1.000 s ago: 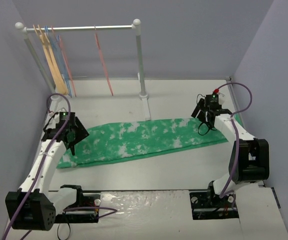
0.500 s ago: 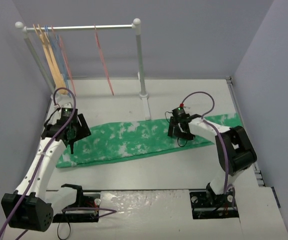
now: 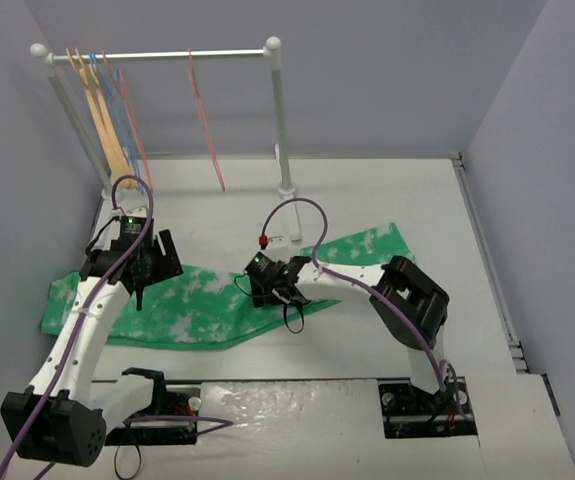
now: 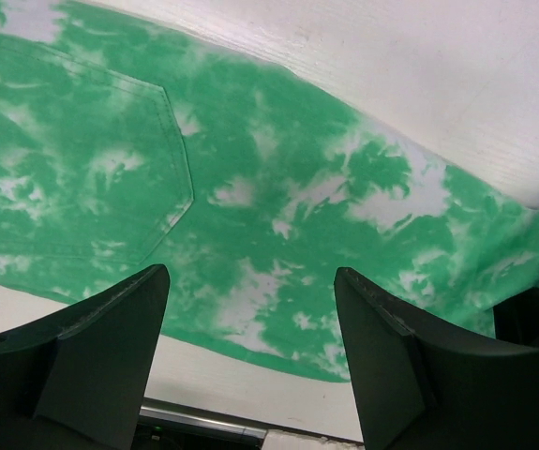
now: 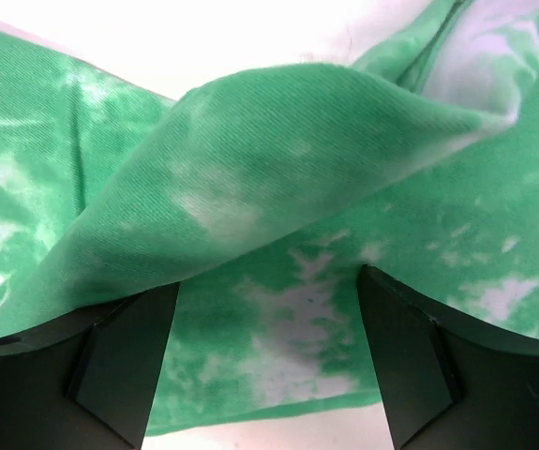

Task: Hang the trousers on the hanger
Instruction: Fold the trousers at the center of the board.

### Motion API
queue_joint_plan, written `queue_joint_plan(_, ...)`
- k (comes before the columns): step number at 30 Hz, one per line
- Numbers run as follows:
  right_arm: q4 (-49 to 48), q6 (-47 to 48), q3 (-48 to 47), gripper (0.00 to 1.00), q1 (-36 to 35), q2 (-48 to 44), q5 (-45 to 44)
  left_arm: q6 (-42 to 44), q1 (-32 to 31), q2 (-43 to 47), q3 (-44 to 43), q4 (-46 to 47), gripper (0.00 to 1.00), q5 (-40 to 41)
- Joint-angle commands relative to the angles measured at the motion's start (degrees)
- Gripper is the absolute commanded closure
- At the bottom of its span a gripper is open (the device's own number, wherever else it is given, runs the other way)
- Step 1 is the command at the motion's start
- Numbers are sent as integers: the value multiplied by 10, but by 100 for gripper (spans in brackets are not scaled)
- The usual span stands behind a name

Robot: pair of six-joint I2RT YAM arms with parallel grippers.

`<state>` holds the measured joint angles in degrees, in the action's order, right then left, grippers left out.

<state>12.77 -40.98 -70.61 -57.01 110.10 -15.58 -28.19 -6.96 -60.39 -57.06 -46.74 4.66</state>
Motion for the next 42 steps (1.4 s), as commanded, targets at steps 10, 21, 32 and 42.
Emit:
queue_joint_plan(10,118,127,66,16,365,-212,-27,16,-2,34,4,0,31,-31)
queue_joint_plan(21,82,200,79,13,614,-164,123,12,-2,46,6,-4,31,-39)
queue_joint_plan(32,23,204,106,14,645,-97,210,9,-2,53,19,-4,31,-43)
queue_joint_plan(42,-3,189,143,18,639,-90,207,9,-3,46,19,2,31,-47)
